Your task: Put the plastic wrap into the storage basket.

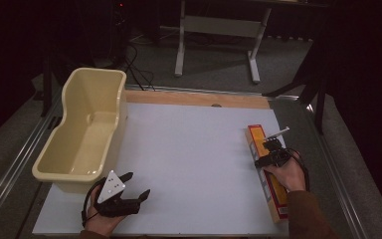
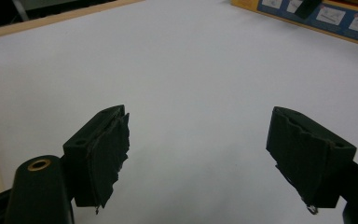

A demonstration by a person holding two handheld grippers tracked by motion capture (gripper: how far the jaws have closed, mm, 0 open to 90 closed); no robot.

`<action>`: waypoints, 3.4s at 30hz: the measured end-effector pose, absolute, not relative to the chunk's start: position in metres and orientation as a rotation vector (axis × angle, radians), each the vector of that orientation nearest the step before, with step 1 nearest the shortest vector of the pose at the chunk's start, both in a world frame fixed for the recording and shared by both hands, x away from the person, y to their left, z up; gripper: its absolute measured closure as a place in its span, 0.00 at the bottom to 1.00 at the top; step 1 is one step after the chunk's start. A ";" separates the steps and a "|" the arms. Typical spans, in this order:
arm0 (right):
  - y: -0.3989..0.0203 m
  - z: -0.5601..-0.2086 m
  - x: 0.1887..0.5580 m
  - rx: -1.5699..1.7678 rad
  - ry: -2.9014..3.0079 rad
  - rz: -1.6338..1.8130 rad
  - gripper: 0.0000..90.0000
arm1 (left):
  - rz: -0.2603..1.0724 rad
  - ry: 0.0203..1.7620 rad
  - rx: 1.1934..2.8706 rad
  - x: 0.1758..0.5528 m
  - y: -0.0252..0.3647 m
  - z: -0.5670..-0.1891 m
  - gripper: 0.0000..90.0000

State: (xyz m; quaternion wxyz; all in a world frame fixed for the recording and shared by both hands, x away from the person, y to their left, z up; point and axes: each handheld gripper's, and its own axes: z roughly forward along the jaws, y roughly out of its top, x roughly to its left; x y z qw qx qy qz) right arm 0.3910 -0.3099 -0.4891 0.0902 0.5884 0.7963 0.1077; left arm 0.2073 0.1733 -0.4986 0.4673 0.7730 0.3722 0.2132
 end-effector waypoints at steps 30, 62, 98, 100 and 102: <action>-0.322 -0.473 0.400 2.183 2.426 0.501 0.44 | 0.522 0.919 1.896 0.208 0.172 -0.499 0.23; -0.225 -0.410 0.388 1.902 2.548 0.860 0.44 | 0.520 0.915 1.894 0.208 0.173 -0.499 0.23; -0.120 -0.358 0.403 1.757 2.658 1.136 0.44 | 0.517 0.904 1.887 0.207 0.174 -0.498 0.22; -0.112 -0.356 0.408 1.761 2.656 1.140 0.44 | 0.517 0.903 1.888 0.207 0.174 -0.498 0.22; -0.107 -0.355 0.412 1.767 2.653 1.157 0.44 | 0.518 0.901 1.888 0.207 0.175 -0.498 0.22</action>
